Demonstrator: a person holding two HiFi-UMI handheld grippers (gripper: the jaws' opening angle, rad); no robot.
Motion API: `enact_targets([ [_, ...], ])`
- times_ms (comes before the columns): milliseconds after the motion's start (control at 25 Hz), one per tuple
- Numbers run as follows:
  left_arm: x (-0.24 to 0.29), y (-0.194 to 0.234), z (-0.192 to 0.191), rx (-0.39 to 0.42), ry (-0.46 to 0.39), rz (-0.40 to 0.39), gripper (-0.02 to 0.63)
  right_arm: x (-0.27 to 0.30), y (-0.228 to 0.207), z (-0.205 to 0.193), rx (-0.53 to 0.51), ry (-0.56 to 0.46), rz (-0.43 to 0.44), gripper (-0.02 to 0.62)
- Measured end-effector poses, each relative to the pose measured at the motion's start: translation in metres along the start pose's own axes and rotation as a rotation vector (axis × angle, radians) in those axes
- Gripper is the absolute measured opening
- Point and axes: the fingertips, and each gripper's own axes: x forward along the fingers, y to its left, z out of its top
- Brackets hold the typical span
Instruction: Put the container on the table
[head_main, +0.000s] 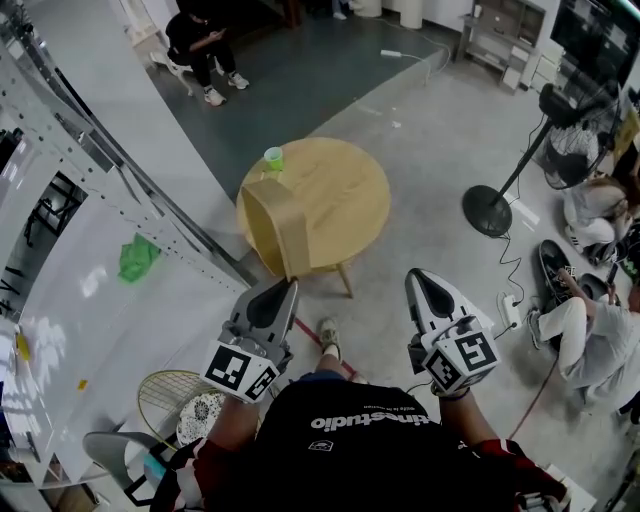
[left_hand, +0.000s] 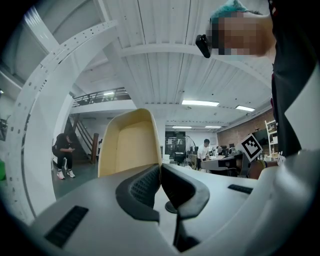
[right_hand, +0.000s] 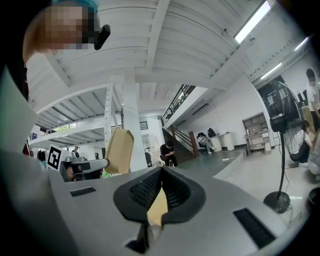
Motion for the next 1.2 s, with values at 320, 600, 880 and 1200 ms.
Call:
enact_targets([
  [320, 0.054, 0.057, -0.01, -0.022, 0.038, 0.012, 0.029, 0.073, -0.028, 0.009, -0.01, 0.022, 0.026, 0.011],
  [600, 0.1, 0.108, -0.006, -0.02, 0.06, 0.0, 0.029, 0.138, -0.05, 0.03, -0.003, 0.014, 0.032, 0.011],
  [880, 0.138, 0.175, -0.017, -0.014, 0.096, -0.006, 0.029, 0.209, -0.053, 0.045, -0.026, 0.024, 0.026, 0.011],
  [1200, 0.166, 0.245, -0.075, -0.054, 0.213, -0.032, 0.029, 0.275, -0.057, 0.044, -0.042, 0.025, 0.013, 0.011],
])
